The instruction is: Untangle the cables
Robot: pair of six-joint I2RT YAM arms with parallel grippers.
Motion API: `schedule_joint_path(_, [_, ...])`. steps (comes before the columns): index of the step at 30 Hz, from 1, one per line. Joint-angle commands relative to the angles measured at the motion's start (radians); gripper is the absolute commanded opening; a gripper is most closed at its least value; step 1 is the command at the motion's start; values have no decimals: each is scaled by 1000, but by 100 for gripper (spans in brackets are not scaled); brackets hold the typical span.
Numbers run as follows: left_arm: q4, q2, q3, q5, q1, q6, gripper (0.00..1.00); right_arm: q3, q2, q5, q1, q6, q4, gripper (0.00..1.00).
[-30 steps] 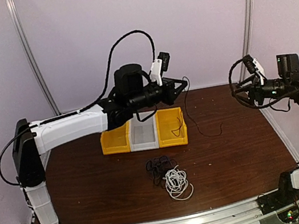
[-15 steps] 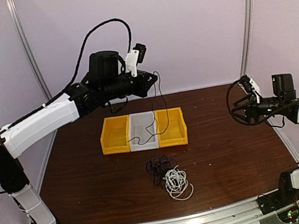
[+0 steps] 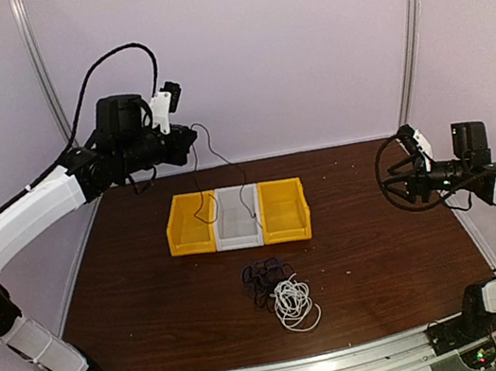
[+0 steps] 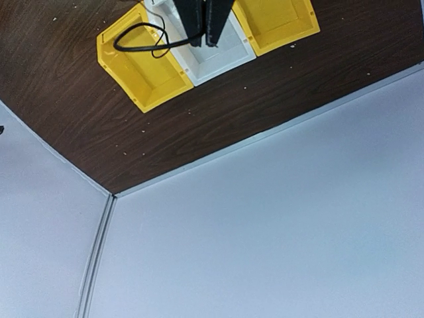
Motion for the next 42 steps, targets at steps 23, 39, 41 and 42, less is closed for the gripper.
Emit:
schedule_joint_path(23, [171,99,-157,105,236,-36,0,6,-20,20,-6,-49,-16,59])
schedule_joint_path(39, [225,168,-151,124,338,-98,0,12,-30,21,-5,-68,-35,59])
schedule_joint_path(41, [254,184,-163,139,338,-128,0,14,-28,20,-4,-70,-38,60])
schedule_joint_path(42, [263,192,-169,135,338,-146,0,14,-30,20,-4,-72,-39,59])
